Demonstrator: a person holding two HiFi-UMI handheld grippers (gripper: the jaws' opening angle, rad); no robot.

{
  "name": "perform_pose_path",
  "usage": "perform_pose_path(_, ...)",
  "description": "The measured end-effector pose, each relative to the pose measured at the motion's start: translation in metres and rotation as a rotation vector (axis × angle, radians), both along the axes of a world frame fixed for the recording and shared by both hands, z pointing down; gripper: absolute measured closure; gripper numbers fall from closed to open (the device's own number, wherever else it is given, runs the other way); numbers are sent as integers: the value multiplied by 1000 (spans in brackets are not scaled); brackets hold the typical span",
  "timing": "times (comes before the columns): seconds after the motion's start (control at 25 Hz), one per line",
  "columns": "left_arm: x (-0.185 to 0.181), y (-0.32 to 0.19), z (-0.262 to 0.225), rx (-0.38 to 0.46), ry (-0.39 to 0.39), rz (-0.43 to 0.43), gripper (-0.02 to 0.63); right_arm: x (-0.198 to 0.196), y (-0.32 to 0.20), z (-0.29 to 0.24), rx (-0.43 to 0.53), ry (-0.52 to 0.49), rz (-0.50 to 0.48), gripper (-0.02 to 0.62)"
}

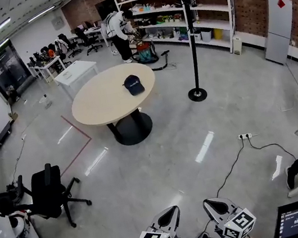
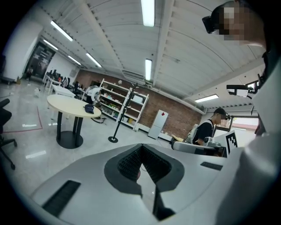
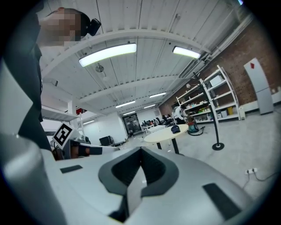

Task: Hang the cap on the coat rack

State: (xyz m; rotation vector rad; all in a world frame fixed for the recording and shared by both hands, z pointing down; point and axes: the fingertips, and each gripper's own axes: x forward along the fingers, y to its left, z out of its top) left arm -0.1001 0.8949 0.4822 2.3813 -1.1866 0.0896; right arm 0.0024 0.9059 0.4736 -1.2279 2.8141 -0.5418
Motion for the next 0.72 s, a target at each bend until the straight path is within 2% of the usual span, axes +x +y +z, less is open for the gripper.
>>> perform_pose_path(0.2, -1, 6, 6, -20, -40, -48, 601, 4, -1, 12, -33, -2, -39, 594)
perform_pose_path(0.36, -10, -5, 17, -53, -39, -95, 601, -1, -14, 19, -49, 3, -63, 592)
perform_pose_path(0.72, -29, -82, 24, -32, 17, -39, 601, -26, -81, 26, -58, 57, -22, 592)
